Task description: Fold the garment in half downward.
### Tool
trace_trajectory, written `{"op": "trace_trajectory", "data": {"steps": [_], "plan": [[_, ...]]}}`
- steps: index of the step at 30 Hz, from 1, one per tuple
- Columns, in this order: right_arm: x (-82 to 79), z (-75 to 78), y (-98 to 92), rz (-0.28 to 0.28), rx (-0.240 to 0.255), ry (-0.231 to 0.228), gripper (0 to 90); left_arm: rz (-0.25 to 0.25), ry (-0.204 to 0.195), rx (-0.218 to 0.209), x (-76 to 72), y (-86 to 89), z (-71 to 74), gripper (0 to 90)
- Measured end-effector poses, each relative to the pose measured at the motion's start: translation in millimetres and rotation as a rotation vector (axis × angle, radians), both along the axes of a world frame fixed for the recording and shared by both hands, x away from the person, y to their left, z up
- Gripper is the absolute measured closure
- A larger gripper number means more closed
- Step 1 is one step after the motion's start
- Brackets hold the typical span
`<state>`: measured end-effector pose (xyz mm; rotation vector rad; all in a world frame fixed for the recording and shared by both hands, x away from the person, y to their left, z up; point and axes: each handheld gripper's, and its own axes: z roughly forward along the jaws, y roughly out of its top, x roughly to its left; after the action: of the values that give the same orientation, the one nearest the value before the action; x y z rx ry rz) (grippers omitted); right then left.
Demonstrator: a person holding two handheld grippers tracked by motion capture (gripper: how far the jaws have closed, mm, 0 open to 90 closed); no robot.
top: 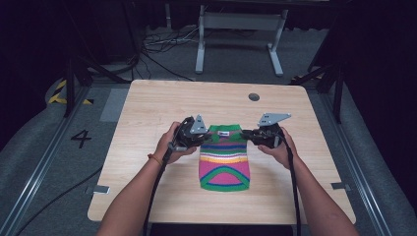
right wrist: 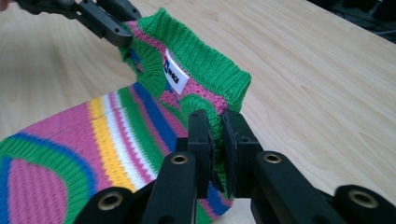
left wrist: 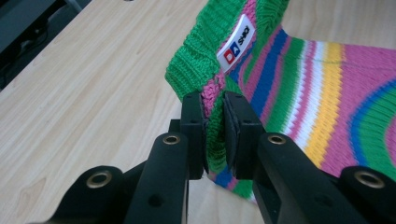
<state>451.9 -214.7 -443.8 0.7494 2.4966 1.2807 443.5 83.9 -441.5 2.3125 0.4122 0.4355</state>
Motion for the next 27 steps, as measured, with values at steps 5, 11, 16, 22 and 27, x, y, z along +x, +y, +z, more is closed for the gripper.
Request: {"op": "trace_trajectory", "data": {"steps": [5,11,16,22,27], "plan": [[-16.3,-1.5,-0.6,0.058,-0.009,-0.014,82.5,-0.027,-0.009,0.005,-16.0,4.0,-4.5,79.2],[-34.9,-3.4,-2.8,0.107,-0.036,-0.019,82.8,-0.067,-0.021,0.004,-38.2,3.3,-9.1,79.9],[-52.7,-6.8,-7.3,0.144,-0.043,-0.015,82.8,-0.109,-0.032,0.035,-55.9,3.8,-10.8,81.1],[-72.4,-9.4,-13.4,0.175,-0.055,-0.009,82.8,-0.151,-0.030,0.060,-75.8,4.4,-15.1,81.4],[-83.1,-9.7,-11.3,0.204,-0.072,-0.008,82.7,-0.166,-0.024,0.074,-87.6,3.8,-19.3,81.6]]}}
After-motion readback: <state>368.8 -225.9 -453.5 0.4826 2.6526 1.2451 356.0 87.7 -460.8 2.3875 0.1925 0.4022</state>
